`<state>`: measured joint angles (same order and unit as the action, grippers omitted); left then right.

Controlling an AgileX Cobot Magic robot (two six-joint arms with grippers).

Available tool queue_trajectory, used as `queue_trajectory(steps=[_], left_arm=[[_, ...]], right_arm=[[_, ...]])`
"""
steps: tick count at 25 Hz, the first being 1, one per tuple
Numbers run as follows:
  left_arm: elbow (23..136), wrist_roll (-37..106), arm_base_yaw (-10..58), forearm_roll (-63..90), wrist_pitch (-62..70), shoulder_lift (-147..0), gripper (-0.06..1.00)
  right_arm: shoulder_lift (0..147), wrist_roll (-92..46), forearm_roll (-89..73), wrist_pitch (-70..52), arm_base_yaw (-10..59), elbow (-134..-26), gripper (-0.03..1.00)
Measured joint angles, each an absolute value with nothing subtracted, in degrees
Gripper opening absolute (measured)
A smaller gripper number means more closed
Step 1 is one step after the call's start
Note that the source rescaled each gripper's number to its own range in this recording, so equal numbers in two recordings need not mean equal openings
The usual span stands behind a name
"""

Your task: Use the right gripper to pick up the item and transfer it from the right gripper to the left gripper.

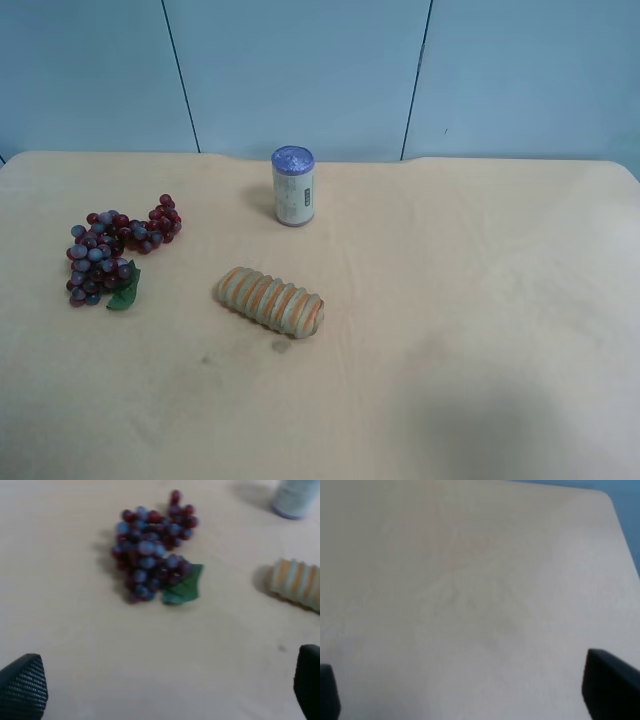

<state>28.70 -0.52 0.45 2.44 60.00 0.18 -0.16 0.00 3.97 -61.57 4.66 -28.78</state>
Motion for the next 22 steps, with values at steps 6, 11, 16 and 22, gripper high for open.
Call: queue_trajectory(steps=[6,11,16,22], left_arm=[[28.7,-0.6,-0.6,2.4,60.0,0.2,1.0],[28.7,-0.6,-0.4,2.4,60.0,0.2,1.0],[28.7,-0.6,-0.4,2.4,60.0,0.2,1.0],[28.7,-0.6,-0.4,2.4,60.0,0.2,1.0]], right_arm=[[-0.2,0.0,4.0,-61.6,4.7,-28.8,0.92],[-0.2,0.0,4.0,-61.6,4.7,-28.8,0.92],[-0.2,0.0,4.0,-61.6,4.7,-28.8,0.92],[-0.2,0.0,4.0,-61.6,4.7,-28.8,0.92]])
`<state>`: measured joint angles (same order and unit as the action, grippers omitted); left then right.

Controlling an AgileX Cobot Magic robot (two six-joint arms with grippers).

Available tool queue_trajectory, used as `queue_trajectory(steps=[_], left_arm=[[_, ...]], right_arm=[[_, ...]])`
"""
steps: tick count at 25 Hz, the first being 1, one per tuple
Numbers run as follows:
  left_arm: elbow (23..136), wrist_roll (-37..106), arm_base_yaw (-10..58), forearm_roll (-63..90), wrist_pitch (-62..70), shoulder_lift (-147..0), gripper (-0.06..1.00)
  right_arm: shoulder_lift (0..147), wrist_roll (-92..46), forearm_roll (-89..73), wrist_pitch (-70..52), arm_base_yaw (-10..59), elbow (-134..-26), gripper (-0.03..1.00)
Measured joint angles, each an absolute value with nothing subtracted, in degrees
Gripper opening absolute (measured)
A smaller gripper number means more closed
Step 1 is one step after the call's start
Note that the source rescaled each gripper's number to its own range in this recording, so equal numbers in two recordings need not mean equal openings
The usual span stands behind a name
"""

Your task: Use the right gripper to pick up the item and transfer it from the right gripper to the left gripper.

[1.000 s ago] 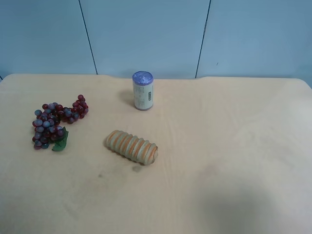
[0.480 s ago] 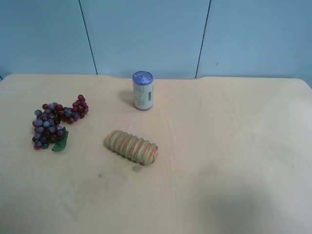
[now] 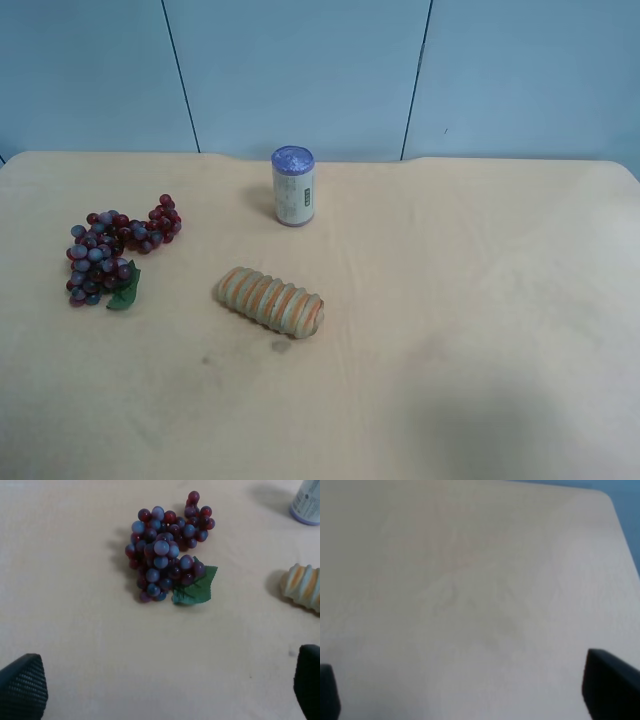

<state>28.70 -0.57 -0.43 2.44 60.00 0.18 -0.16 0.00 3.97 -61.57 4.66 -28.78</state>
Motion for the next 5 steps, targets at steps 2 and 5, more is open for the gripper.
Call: queue_trajectory(steps=[2,5], left_arm=[[28.7,-0.6,-0.4,2.4,60.0,0.2,1.0],[28.7,-0.6,-0.4,2.4,60.0,0.2,1.0]], right_arm=[[-0.2,0.0,4.0,-61.6,4.7,-28.8,0.92],[-0.2,0.0,4.0,-61.6,4.7,-28.8,0.92]])
